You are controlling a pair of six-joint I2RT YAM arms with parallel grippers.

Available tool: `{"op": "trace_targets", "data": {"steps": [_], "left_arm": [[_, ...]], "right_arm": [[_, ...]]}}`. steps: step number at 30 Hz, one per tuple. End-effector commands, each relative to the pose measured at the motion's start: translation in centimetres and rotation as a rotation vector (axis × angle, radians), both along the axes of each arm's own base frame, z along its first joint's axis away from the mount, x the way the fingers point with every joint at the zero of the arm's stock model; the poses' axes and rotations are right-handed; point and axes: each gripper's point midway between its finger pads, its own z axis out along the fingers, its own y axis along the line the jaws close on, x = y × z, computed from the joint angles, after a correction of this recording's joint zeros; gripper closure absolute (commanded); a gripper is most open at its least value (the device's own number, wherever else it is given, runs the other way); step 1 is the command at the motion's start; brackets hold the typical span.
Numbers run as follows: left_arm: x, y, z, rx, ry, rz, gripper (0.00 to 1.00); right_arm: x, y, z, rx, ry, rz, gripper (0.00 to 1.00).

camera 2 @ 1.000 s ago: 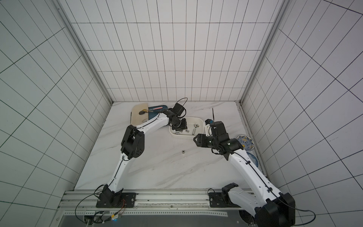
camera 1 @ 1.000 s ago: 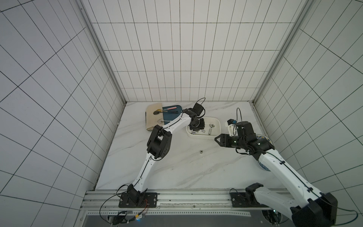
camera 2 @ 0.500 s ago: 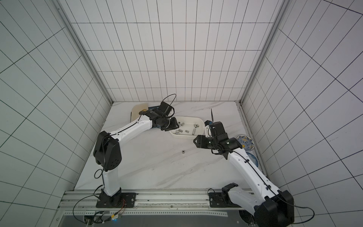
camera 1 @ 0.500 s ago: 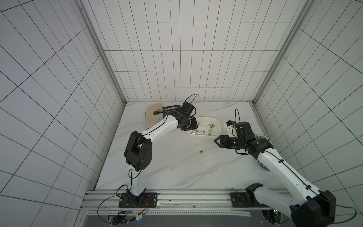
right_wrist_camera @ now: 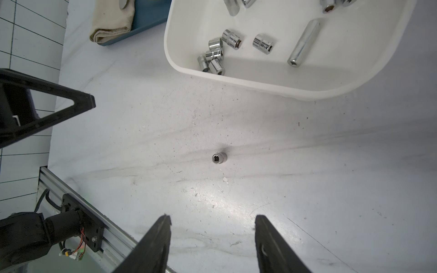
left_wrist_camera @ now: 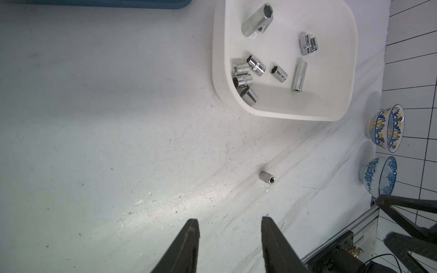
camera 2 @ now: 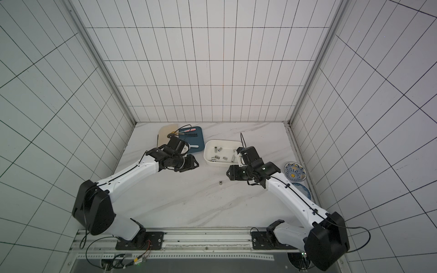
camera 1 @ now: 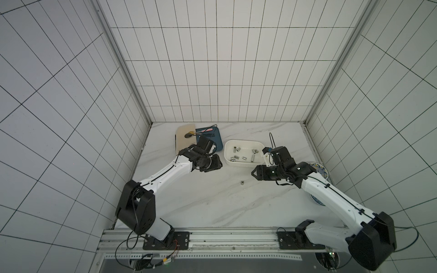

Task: Put the socket on the desktop into the storage box
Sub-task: Place the socket head in the storage box.

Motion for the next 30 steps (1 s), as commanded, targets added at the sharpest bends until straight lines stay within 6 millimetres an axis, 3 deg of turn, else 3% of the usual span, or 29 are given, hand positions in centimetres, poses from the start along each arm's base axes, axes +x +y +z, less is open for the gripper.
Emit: {"op": "trace_targets", "data": {"steps": [1, 7, 14, 21, 30], "left_arm": [[-1.1, 0.3, 0.4, -0.035, -0.018, -0.022, 0.54], [-3.8, 1.7, 0.2, -0.067, -0.005, -0.003, 0.54], [-5.5, 2.5, -0.4, -0.098, 0.01, 0.023, 0.54], [-6.2, 3.2, -0.8, -0.097, 0.011, 0.046, 0.54], [-6.3, 3.1, -1.0, -0.108, 0.02, 0.053, 0.55]], "right_arm": [[1.0, 0.9, 1.5, -0.012, -0.049, -0.012, 0.4], [0.8, 1.7, 0.7, -0.046, -0.03, 0.004, 0.4], [1.0, 2.5, 0.0, -0.073, -0.017, 0.017, 0.4], [1.2, 3.3, -0.8, -0.109, -0.016, 0.031, 0.41], [0.9, 4.3, -3.5, -0.182, 0.033, 0.068, 0.48]]}}
